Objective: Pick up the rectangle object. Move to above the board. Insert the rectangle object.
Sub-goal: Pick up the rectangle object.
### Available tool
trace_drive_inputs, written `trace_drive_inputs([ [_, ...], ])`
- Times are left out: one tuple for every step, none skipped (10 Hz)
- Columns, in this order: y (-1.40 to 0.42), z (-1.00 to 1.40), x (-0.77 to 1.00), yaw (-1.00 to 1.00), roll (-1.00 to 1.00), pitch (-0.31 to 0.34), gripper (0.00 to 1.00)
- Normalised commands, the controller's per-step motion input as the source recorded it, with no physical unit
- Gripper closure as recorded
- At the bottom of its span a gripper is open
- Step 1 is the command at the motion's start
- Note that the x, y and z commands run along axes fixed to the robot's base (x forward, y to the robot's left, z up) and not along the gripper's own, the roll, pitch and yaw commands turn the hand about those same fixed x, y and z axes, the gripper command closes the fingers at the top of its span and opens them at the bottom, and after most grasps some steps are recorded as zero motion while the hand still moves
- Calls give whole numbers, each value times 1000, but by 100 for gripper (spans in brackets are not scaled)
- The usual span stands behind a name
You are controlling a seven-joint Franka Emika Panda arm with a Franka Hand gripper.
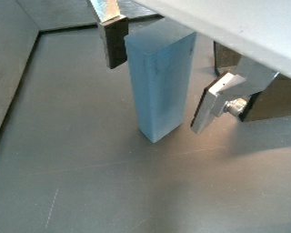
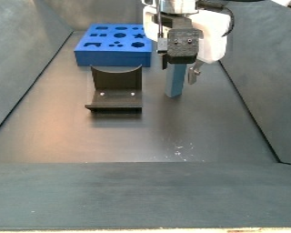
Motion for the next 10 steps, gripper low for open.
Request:
trace_drive_inputs([
  [0,-829,-69,0,-51,-200,0],
  [0,0,0,0,0,-20,0],
  [0,0,0,0,0,0,100],
  [0,0,0,0,0,9,100],
  [0,0,0,0,0,9,100],
  [0,0,0,0,0,17,100],
  [0,0,0,0,0,0,100],
  [0,0,0,0,0,0,100],
  [0,0,0,0,0,0,100],
  [0,0,0,0,0,0,100],
])
